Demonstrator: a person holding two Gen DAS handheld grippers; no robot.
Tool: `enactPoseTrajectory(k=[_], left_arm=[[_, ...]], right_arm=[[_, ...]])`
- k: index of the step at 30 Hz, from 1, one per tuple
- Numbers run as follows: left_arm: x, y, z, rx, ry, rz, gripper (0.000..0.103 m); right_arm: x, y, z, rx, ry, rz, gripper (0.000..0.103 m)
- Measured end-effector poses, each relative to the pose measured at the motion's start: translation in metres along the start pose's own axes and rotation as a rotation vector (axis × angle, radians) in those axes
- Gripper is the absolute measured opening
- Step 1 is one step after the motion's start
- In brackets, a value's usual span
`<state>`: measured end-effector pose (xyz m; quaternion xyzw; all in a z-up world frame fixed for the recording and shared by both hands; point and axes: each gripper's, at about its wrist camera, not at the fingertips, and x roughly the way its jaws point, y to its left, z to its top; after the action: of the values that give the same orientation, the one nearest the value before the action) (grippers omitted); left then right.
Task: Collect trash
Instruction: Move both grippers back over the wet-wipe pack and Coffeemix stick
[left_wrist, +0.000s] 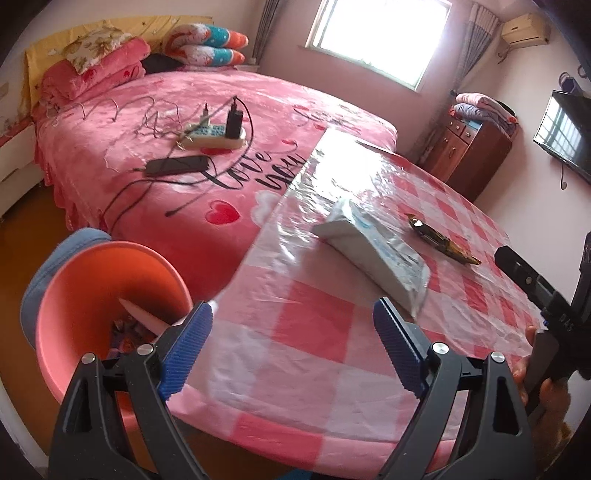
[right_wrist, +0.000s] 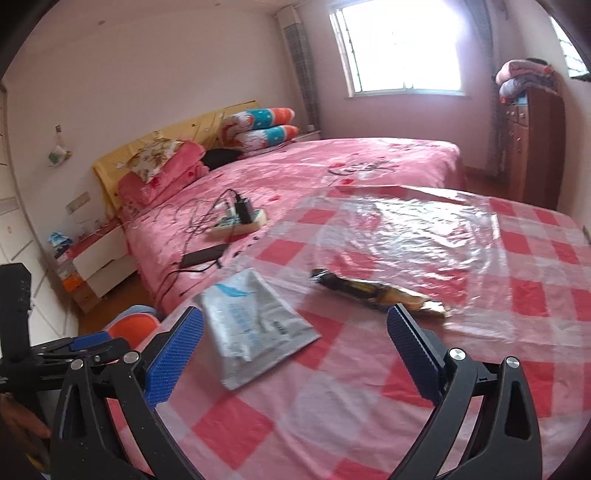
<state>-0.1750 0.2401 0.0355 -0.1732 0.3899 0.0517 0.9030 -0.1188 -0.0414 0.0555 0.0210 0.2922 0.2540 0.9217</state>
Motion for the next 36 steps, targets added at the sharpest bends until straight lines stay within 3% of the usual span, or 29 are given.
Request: enactPoseTrajectory(k=[17, 27, 36], left_arm=[[0.035, -0.078, 0.014, -0.002, 0.105, -0.071, 0.089], [0.068, -0.105, 0.019, -0.095, 0.171, -0.108, 0.089], [0.092, -0.115, 0.036, -0.121, 0.14, -0.012, 0.089]], right_arm=[[-0.001, -0.062, 0.004, 0.036, -0.01, -0.177, 0.098], [-0.002, -0.116, 0.005, 0.189, 0.011, -0.145, 0.098], [0.007, -0.134, -0.003, 0.311, 0.074, -0.041, 0.098]])
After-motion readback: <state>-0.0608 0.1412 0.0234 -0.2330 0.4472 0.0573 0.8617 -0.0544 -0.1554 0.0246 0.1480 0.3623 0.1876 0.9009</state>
